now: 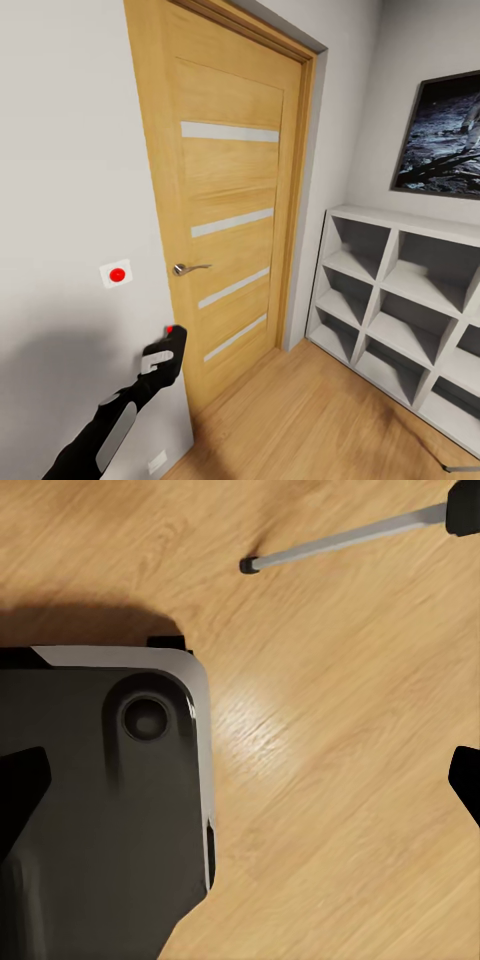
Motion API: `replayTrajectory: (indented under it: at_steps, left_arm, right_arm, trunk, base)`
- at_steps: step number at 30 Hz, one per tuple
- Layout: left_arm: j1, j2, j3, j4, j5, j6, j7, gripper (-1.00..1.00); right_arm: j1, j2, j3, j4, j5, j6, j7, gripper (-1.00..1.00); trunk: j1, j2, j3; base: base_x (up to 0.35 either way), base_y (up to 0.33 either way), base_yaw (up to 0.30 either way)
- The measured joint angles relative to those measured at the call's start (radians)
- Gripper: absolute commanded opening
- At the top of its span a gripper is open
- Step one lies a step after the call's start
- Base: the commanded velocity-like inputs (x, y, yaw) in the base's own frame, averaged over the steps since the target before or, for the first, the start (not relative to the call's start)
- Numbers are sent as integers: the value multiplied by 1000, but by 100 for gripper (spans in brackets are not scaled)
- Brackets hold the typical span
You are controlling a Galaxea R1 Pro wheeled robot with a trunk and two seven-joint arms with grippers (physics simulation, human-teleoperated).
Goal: Attach the digital camera to the camera tripod in the bedroom.
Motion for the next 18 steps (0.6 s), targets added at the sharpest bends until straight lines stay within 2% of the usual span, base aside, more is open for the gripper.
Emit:
replayTrajectory:
  at_steps: [7,11,15,18]
  left_arm:
    - [0,-4,-13,6,-5,-1,3,-100]
    - [0,-7,-62,37,-5,-2,-1,-100]
    - [1,-12,-161,153,-10,-8,-3,-100]
    - [0,-21,-201,217,-14,-6,-3,-100]
  right_arm:
    - [0,0,0,0,0,-1,0,100]
    - [0,0,0,0,0,-1,0,100]
    - [0,0,0,0,1,0,0,100]
    - [0,0,0,0,1,0,0,100]
  trunk:
    - [0,0,0]
    - [0,0,0]
    - [0,0,0]
    - [0,0,0]
  base:
    - [3,0,0]
    - [0,0,0]
    - [0,0,0]
    - [0,0,0]
